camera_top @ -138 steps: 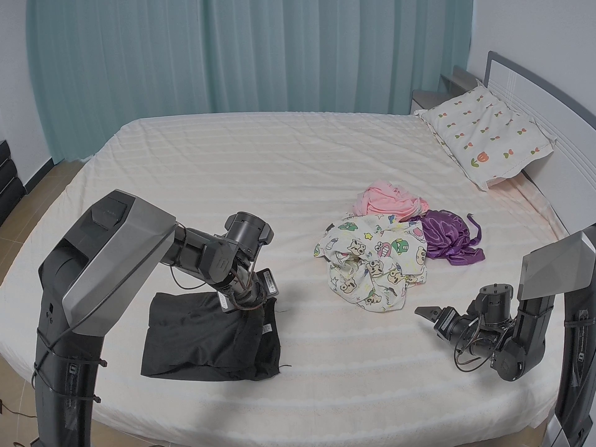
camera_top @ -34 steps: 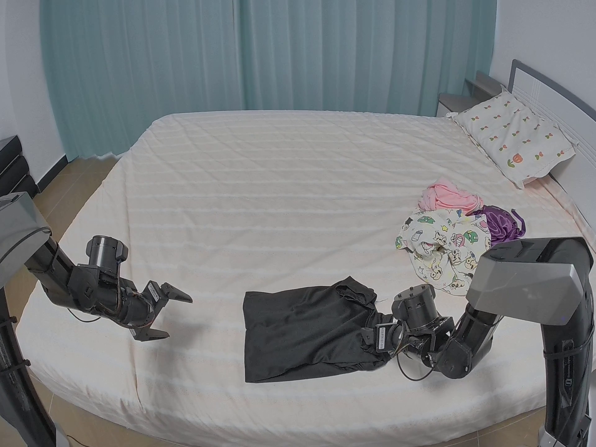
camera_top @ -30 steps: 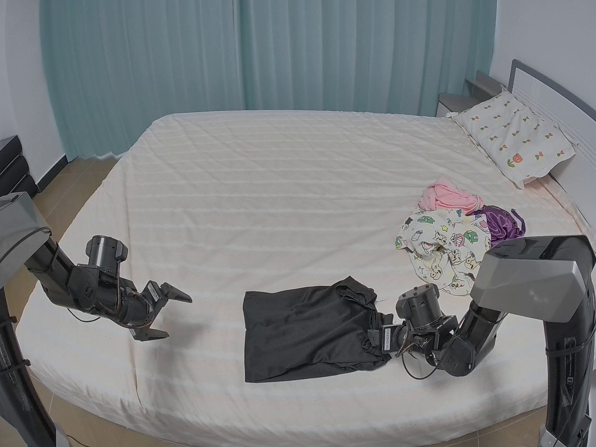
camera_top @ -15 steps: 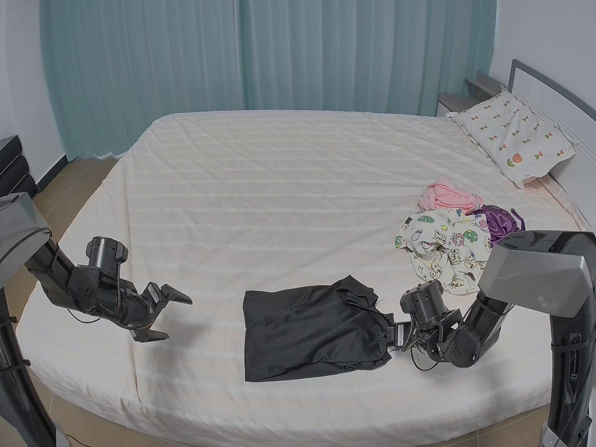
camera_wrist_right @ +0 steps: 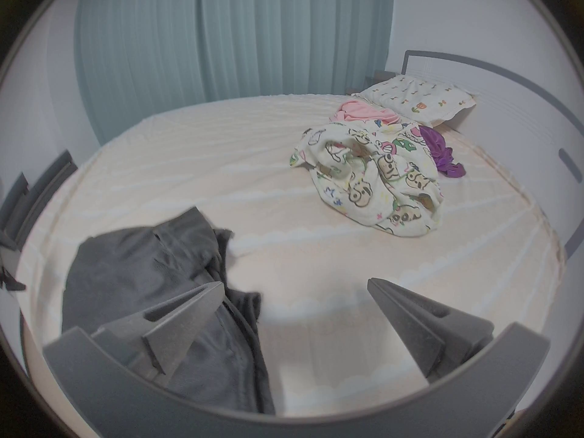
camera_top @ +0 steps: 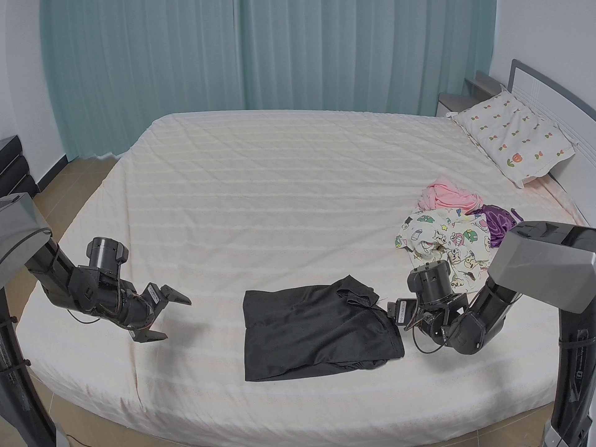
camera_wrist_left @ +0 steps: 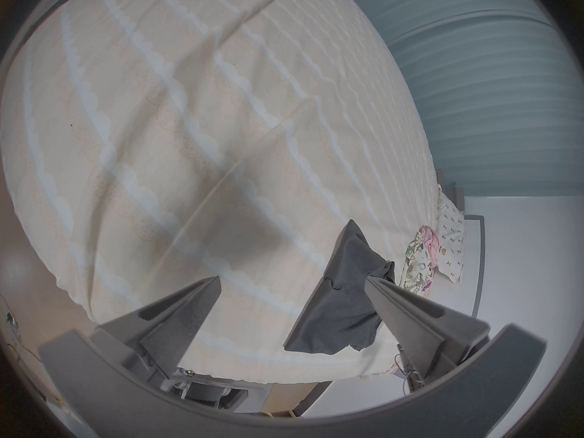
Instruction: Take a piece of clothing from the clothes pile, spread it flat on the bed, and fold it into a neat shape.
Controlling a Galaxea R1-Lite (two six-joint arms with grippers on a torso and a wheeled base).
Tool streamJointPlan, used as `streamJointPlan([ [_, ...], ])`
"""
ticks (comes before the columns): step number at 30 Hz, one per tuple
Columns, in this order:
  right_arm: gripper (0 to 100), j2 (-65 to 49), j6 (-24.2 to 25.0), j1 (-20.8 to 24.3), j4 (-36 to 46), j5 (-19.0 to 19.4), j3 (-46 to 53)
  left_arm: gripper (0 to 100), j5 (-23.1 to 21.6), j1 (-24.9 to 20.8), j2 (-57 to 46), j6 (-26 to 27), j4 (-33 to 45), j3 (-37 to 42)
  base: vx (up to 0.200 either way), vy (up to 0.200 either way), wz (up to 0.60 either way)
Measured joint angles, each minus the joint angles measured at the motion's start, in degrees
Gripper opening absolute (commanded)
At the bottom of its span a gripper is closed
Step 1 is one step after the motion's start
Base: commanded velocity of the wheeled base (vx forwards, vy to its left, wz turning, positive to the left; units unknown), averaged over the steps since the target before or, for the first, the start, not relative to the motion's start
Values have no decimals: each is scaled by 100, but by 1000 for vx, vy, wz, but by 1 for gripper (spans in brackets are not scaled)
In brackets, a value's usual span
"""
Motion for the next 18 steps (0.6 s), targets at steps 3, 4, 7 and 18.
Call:
streamJointPlan([
  [3, 100, -99, 106, -20, -24, 400, -57, 100, 20, -5, 6, -2, -1, 0, 0, 0, 0],
  [4, 100, -112, 145, -21, -29, 489, -104, 100, 24, -5, 9, -2, -4, 0, 0, 0, 0],
  [7, 100, -35, 234, 7, -35, 602, -346, 100, 28, -10, 16, -5, -4, 2, 0, 0, 0],
  [18, 100, 756, -154, 380, 260, 845, -1738, 100, 35, -10, 17, -7, -4, 5, 0, 0, 0],
])
